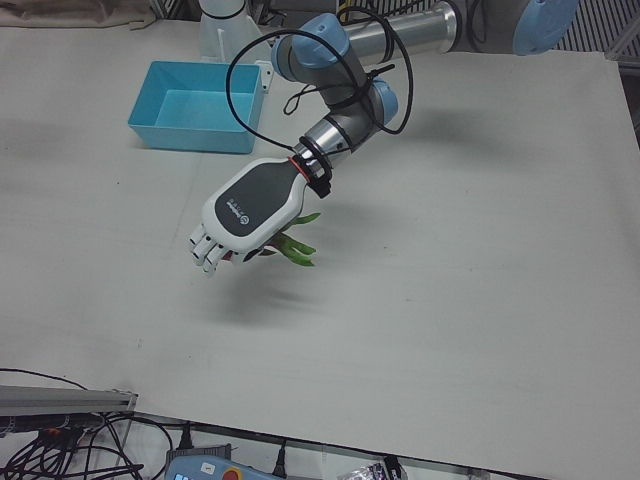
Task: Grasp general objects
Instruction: 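Lift the dragon fruit with the left hand and carry it toward the blue tray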
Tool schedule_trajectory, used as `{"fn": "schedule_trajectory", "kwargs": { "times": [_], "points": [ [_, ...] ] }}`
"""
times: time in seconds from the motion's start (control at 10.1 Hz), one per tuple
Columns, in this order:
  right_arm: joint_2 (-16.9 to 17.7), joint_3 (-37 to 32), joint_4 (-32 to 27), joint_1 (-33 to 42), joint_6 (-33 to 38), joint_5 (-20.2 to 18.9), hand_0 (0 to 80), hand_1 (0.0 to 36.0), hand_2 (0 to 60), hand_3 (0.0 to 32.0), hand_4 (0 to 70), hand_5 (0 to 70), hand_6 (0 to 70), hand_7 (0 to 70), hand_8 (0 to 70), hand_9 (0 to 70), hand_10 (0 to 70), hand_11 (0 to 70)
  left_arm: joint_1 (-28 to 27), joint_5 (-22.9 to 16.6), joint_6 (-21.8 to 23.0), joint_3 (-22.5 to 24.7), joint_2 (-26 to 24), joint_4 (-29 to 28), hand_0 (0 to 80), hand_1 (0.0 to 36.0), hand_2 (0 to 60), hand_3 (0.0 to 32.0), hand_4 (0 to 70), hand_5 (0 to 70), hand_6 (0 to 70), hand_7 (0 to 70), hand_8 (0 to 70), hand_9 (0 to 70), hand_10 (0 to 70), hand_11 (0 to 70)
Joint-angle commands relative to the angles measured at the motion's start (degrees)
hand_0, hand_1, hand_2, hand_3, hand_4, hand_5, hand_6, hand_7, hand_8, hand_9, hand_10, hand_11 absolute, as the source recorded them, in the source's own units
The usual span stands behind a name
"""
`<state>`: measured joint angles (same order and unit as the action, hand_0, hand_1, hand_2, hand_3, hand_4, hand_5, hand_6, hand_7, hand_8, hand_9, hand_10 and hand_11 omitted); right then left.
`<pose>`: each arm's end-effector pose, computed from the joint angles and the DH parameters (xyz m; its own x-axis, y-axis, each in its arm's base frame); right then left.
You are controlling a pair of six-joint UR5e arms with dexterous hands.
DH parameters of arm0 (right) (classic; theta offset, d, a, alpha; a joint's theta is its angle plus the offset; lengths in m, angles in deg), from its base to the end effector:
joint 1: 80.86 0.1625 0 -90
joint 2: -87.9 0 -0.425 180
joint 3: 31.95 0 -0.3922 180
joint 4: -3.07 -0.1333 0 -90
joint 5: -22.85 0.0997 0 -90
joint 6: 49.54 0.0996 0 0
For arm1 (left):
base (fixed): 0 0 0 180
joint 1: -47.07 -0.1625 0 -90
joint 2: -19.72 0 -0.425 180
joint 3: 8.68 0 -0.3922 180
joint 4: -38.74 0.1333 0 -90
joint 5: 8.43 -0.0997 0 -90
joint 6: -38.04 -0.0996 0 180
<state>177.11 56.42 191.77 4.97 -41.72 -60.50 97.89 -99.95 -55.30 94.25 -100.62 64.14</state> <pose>0.1096 -0.4883 0.7079 -0.9913 -0.0638 -0.1152 0.1240 -0.1581 -0.9796 0.2940 -0.5675 0.3248 -0.1493 0.2754 -0.9497 0.7689 0.6361 0.0636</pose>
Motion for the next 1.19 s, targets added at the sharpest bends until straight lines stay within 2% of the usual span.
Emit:
{"fn": "schedule_trajectory", "kwargs": {
  "times": [0.0,0.2,0.3,0.5,0.6,0.89,1.09],
  "points": [
    [0.0,0.05,0.0,0.04,0.0,-0.06,0.0,0.0,0.0,0.0,0.0,0.0,0.0,0.0,0.0,0.0,0.0,0.0,-0.2,-9.87,8.75,2.97,-6.63,7.1,50.7,36.0,60.0,0.0,11.3,33.4,20.0,44.8,28.8,25.1,51.9,70.0],
    [0.0,0.05,0.0,-0.05,0.0,0.03,0.0,0.0,0.0,0.0,0.0,0.0,0.0,0.0,0.0,0.0,0.0,0.0,-0.73,-14.72,10.54,3.58,-10.94,12.88,52.2,36.0,60.0,0.0,11.6,33.0,20.2,47.3,28.9,25.7,51.4,70.0],
    [0.0,0.05,0.0,-0.05,0.0,-0.06,0.0,0.0,0.0,0.0,0.0,0.0,0.0,0.0,0.0,0.0,0.0,0.0,-0.73,-17.53,11.24,4.46,-11.75,15.61,52.6,36.0,60.0,0.0,12.8,33.7,21.1,48.8,29.5,26.5,51.2,70.0],
    [0.09,-0.04,0.0,-0.05,0.0,-0.06,0.0,0.0,0.0,0.0,0.0,0.0,0.0,0.0,0.0,0.0,0.0,0.0,-0.9,-22.54,15.36,4.64,-11.84,17.48,54.4,36.0,60.0,0.0,15.6,35.1,22.7,51.1,30.4,27.7,50.4,70.0],
    [0.0,-0.04,0.0,-0.05,0.0,0.03,0.0,0.0,0.0,0.0,0.0,0.0,0.0,0.0,0.0,0.0,0.0,0.0,-1.69,-25.0,16.07,4.73,-11.84,19.14,55.1,36.0,60.0,0.0,19.1,37.2,24.9,53.5,31.8,29.6,50.5,70.0],
    [0.0,0.05,0.0,-0.05,0.0,-0.06,0.0,0.0,0.0,0.0,0.0,0.0,0.0,0.0,0.0,0.0,0.0,0.0,-9.66,-26.34,16.08,4.73,-11.67,25.81,58.1,36.0,60.0,0.0,24.0,39.6,28.1,55.8,32.7,30.2,48.9,70.0],
    [0.0,-0.04,0.0,-0.05,0.0,-0.06,0.0,0.0,0.0,0.0,0.0,0.0,0.0,0.0,0.0,0.0,0.0,0.0,-14.25,-26.35,16.17,6.39,-12.8,31.34,59.4,36.0,60.0,0.0,25.2,40.3,28.1,55.0,32.4,29.6,47.8,70.0]
  ]
}}
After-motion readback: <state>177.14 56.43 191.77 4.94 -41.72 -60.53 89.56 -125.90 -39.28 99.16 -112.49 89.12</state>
